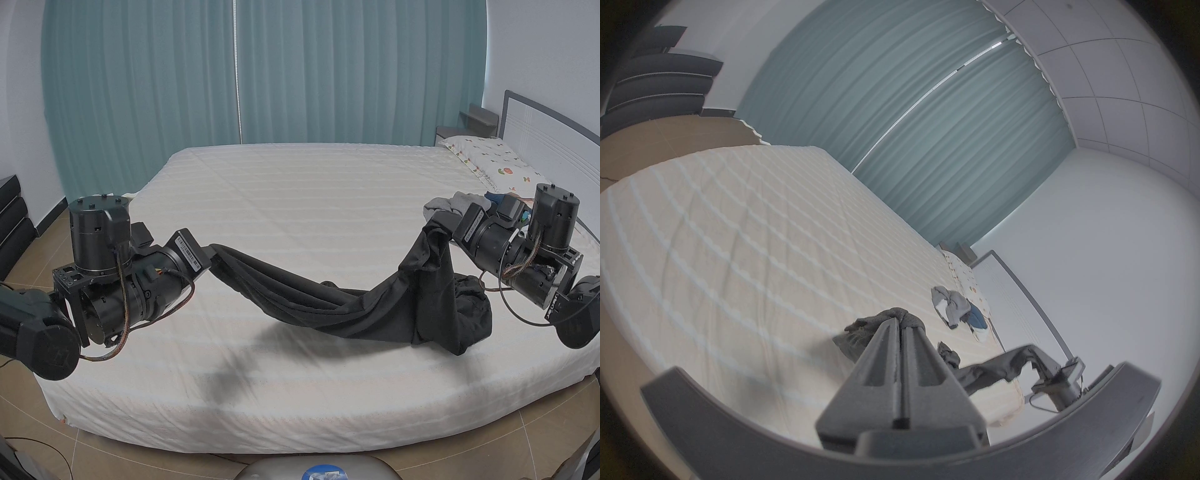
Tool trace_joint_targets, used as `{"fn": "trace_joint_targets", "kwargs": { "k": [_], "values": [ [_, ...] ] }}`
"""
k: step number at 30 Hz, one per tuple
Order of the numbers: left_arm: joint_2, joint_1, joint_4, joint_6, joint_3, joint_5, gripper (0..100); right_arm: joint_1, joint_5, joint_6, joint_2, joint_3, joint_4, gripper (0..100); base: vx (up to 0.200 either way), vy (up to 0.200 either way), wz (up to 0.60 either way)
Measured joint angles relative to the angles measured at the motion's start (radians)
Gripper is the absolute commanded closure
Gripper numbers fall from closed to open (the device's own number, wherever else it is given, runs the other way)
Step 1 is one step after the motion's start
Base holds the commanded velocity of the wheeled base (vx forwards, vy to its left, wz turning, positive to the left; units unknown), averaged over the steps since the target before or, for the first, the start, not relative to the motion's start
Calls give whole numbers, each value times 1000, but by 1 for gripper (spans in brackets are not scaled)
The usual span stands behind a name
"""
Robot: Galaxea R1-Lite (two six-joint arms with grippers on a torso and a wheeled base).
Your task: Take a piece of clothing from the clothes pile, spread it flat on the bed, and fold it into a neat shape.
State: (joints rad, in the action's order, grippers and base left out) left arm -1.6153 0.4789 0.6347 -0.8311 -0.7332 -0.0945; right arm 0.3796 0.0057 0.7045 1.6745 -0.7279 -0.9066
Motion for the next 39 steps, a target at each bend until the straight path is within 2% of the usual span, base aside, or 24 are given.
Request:
{"fn": "trace_joint_targets", "kwargs": {
  "k": [2,14,23,28,34,39],
  "values": [
    [3,1,0,0,1,0,100,-3,10,3,-5,11,-2,100,0,0,0],
    [24,9,-2,-1,3,1,100,-7,11,4,-13,23,-3,100,-200,0,0],
    [72,14,-25,7,7,-1,100,14,4,0,-109,39,10,100,-200,0,0],
    [139,28,-68,8,7,-3,100,50,-11,-8,-182,49,32,100,0,0,0],
    [215,32,-129,33,-36,-10,100,73,-38,-44,-269,-17,145,100,0,0,0],
    [264,28,-333,66,-168,-15,100,81,-66,-70,-343,-178,364,100,0,0,0]
  ]
}}
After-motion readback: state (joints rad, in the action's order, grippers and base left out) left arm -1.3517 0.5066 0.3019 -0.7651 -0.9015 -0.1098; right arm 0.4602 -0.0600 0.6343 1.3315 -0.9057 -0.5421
